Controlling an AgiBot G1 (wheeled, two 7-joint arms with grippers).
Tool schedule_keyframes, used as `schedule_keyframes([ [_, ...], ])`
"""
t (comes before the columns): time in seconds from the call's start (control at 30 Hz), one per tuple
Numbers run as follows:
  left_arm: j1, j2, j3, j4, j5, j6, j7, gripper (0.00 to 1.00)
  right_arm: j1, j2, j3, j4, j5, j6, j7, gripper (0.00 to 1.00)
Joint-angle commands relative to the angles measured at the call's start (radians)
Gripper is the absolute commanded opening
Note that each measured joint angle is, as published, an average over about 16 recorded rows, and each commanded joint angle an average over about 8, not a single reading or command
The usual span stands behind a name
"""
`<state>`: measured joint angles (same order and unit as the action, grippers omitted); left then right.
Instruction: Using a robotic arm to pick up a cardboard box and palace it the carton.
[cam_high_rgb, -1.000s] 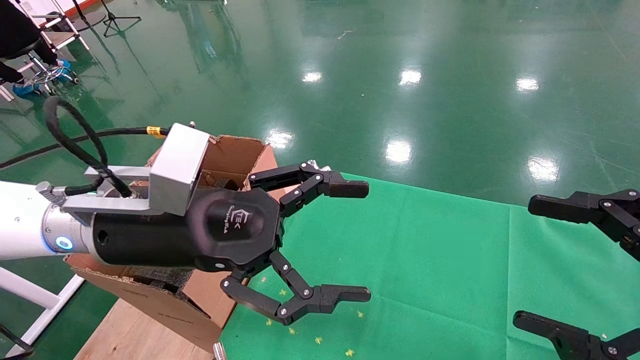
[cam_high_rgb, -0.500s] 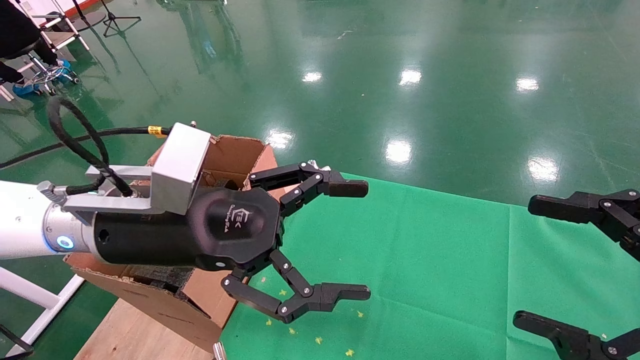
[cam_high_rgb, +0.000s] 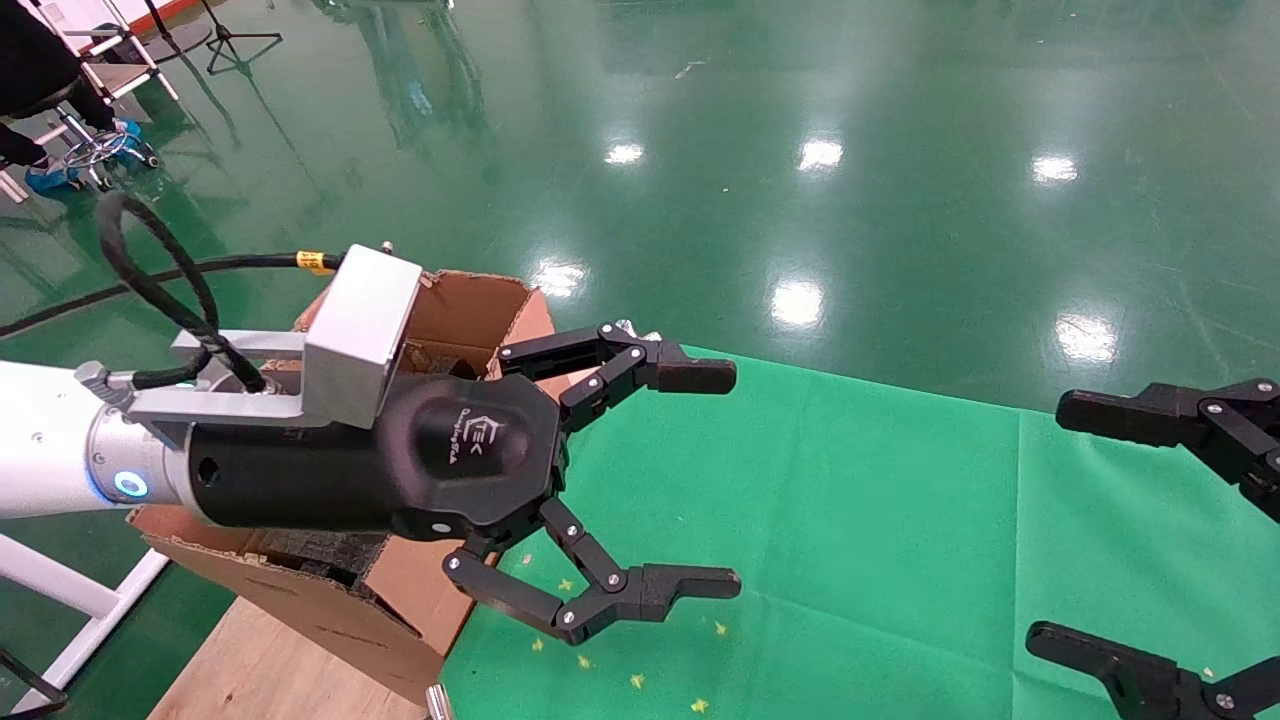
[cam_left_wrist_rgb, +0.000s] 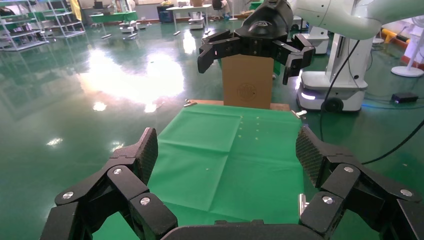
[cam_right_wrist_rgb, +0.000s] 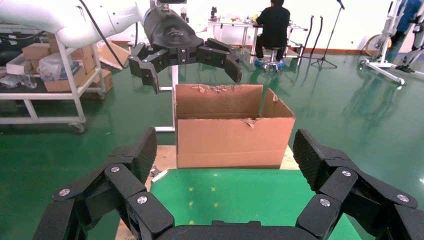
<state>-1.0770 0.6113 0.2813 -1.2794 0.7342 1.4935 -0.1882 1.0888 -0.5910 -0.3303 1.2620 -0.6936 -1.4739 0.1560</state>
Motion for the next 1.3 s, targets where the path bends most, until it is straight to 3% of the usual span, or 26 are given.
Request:
schedule_keyframes([
  [0.03,0.000,0.000,0.000,0.000,0.000,0.000,0.000,1.00,0.000,0.000,0.000,0.000,0.000,0.000,0.000,1.00],
  [1.3,-0.001,0.000,0.000,0.001,0.001,0.000,0.000,1.00,0.000,0.000,0.000,0.000,0.000,0.000,0.000,1.00],
])
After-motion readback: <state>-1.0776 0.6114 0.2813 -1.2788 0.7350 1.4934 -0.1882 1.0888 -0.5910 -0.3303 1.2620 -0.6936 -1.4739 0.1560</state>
